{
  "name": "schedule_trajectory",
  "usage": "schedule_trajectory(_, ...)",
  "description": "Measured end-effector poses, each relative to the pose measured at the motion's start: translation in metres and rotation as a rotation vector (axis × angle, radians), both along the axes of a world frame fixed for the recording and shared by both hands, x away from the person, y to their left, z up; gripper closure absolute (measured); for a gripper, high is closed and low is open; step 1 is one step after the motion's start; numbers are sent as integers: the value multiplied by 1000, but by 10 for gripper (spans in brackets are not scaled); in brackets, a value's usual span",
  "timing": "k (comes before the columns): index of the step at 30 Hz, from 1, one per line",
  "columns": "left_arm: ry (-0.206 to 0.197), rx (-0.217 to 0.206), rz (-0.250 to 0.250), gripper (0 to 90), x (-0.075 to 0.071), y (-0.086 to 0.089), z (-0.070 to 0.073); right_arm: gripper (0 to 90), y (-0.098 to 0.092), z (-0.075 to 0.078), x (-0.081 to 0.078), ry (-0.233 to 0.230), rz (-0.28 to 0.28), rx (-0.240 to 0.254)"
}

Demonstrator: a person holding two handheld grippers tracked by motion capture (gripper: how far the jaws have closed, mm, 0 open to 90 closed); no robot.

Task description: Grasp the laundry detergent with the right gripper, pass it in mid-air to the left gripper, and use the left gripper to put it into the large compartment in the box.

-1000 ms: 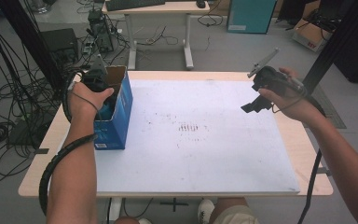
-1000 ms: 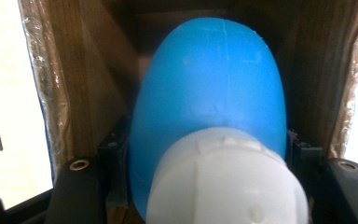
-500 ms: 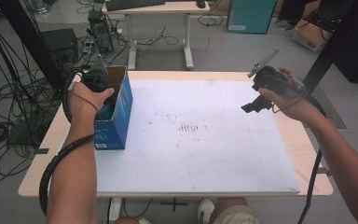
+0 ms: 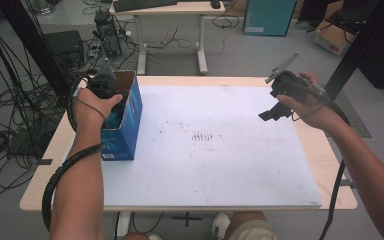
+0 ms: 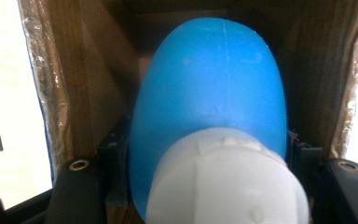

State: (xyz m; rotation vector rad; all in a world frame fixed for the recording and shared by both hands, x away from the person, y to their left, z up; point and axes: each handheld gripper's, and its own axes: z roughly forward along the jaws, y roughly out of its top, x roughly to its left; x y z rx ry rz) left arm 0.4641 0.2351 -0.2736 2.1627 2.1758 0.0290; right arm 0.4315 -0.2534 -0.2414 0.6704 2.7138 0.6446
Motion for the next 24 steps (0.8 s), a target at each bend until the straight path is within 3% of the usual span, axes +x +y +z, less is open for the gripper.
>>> schedule_trajectory(24, 2, 0, 0, 361, 0, 0, 0, 62, -1, 2, -2, -3, -2, -4)
